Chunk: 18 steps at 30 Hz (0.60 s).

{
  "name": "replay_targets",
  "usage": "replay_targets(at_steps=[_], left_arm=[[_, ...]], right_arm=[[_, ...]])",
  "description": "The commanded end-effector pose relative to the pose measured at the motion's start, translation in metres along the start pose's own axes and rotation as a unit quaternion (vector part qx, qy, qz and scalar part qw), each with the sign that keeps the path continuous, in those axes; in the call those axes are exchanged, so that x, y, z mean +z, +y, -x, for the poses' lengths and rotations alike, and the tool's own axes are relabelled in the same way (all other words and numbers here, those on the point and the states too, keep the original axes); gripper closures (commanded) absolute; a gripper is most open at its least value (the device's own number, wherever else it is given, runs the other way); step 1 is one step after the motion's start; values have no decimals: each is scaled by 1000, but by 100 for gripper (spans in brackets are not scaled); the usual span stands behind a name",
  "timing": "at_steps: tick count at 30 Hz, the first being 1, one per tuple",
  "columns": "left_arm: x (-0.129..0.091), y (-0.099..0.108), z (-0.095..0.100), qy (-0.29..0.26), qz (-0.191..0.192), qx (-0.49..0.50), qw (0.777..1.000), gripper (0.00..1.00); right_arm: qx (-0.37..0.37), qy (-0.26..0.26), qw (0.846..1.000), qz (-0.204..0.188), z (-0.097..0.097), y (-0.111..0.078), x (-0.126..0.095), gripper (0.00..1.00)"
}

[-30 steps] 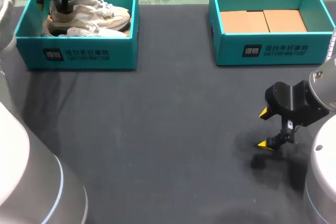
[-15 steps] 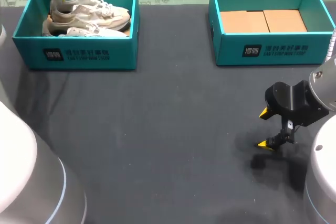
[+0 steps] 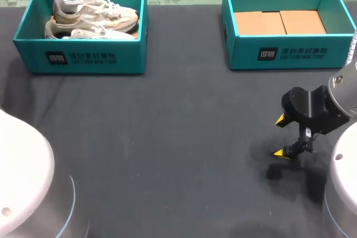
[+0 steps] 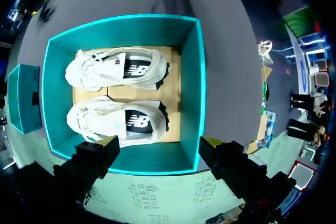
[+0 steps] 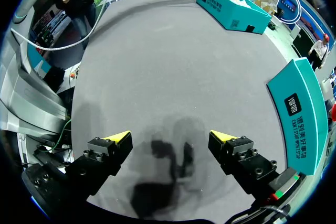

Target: Take the shoe out of the shoebox, open the shoe tongue, remove and reinsert the insole, then place the shoe into the shoebox

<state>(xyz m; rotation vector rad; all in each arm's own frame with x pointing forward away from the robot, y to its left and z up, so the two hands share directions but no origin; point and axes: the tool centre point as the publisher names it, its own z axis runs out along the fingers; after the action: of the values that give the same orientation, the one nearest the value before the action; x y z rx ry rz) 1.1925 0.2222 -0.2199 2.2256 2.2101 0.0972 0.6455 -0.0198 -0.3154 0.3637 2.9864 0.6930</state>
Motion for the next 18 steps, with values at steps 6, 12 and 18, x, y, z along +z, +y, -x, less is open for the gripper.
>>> replay_targets(at_steps=[6, 12, 18], left_arm=[[-25, -93, -9, -8, 46, 8, 999, 0], [-28, -132, -12, -8, 50, 11, 999, 0], [-31, -154, -17, -4, 42, 17, 999, 0]], right_arm=[[0, -2, 1000, 0, -2, 0, 0, 0], [0, -2, 1000, 0, -2, 0, 0, 0], [0, -2, 1000, 0, -2, 0, 0, 0]])
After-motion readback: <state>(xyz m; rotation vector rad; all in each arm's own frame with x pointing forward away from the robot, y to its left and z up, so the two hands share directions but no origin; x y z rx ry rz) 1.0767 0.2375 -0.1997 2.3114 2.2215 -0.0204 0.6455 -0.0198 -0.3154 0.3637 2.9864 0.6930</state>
